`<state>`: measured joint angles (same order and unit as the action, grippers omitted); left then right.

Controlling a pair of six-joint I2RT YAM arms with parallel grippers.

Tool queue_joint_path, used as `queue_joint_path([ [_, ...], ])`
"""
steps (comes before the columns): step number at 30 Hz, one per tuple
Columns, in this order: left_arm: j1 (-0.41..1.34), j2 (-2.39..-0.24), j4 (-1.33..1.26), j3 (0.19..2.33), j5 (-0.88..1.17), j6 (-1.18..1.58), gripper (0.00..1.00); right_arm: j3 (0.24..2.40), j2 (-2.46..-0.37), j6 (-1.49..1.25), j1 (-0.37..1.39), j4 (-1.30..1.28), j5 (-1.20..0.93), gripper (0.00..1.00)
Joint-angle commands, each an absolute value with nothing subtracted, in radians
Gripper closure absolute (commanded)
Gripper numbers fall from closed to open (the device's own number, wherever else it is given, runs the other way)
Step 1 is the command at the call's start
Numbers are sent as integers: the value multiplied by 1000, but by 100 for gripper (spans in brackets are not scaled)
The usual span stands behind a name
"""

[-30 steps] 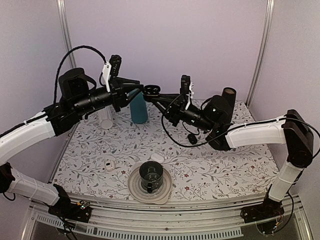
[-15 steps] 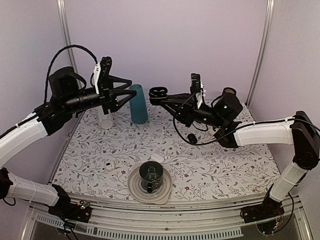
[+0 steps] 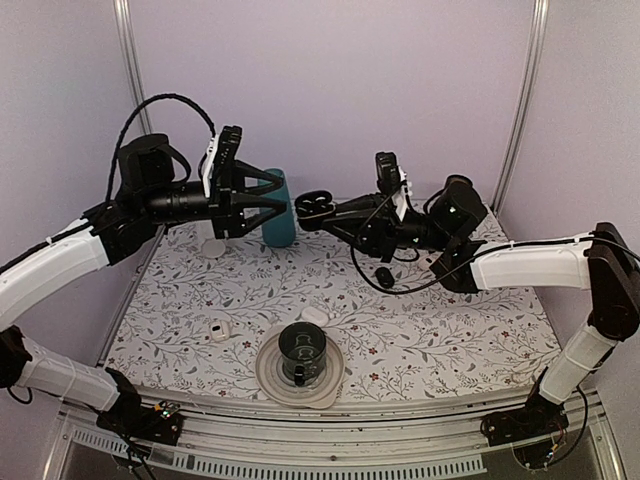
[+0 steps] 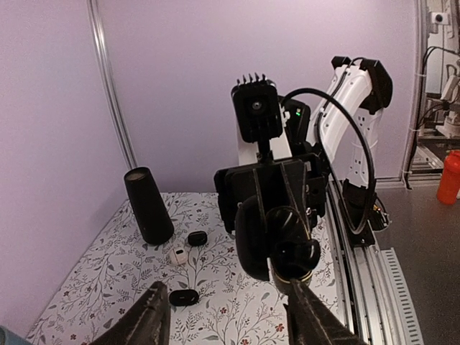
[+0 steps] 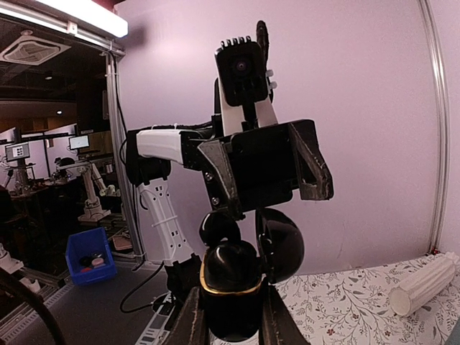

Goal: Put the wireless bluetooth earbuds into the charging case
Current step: Adjust the left earbud in the left side groove of the charging case.

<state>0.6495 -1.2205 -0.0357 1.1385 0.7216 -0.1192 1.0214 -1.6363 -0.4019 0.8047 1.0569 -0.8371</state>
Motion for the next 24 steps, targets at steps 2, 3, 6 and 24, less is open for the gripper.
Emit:
queue_joint_path([
  [2,673,-1229,-30,1159,780,-150,44,1053,-1621,-412,805,1037,-884,97],
  [3,677,-1229,-26,1160,778,-153,44,1053,-1621,-411,804,1034,-888,97],
  [6,686,-1234,-17,1168,772,-161,44,1059,-1621,-405,805,1025,-896,97],
  [24,721,-1256,20,1192,696,-199,44,1081,-1624,-386,808,987,-903,97],
])
